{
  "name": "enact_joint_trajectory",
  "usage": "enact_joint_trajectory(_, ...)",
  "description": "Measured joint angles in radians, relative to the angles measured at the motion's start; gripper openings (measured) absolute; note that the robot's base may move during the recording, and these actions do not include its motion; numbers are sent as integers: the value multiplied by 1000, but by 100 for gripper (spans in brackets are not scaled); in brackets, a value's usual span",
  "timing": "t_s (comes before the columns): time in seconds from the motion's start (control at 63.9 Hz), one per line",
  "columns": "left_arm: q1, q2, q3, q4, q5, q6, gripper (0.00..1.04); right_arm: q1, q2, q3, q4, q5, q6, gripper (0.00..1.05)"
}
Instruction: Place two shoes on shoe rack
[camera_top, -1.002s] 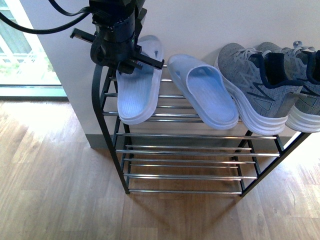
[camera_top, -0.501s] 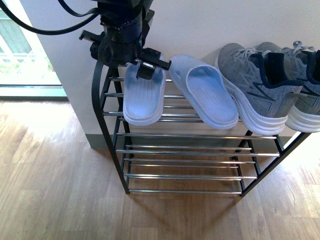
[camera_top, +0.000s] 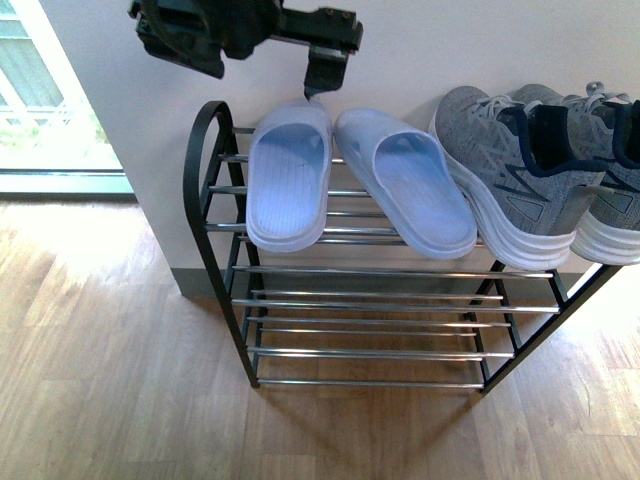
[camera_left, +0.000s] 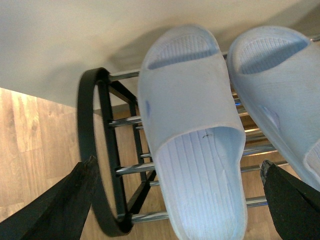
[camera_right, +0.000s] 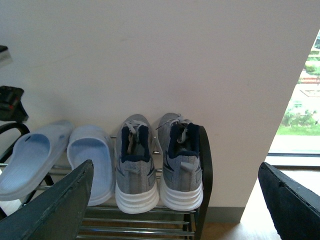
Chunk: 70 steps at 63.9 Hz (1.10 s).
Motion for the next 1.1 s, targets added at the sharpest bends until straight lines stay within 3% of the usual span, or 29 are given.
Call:
enact_joint_trajectory(0.204,53,-171,-163,85,-82,9,95,0,0,0,0,0,0,96)
enact_joint_trajectory(0.235,60,-186,-212,204,-128,34,92,0,0,0,0,-2,0,96)
enact_joint_trajectory(0.251,65,-203,-286,379,-167,53,86,0,0,0,0,-2,0,96)
enact_joint_trajectory(0.344,94,-264,-556,885,-157,88,70,0,0,0,0,-2,0,96)
enact_joint_trajectory(0.438,121,-338,-762,1189,-124,103,56,0,0,0,0,-2,0,96)
enact_joint_trajectory(0.532,163,-447,-921,1355,-93,109,40,0,0,0,0,-2,0,96)
enact_joint_trajectory(0.611,212,-555,-1065,1406,-63,111,20,0,0,0,0,-2,0,96)
enact_joint_trajectory(0.736,240,-629,-1187,1419,-17,110,1,0,0,0,0,-2,0,96)
enact_joint_trajectory(1.096,325,-848,-1445,1466,63,114,1,0,0,0,0,-2,0,96)
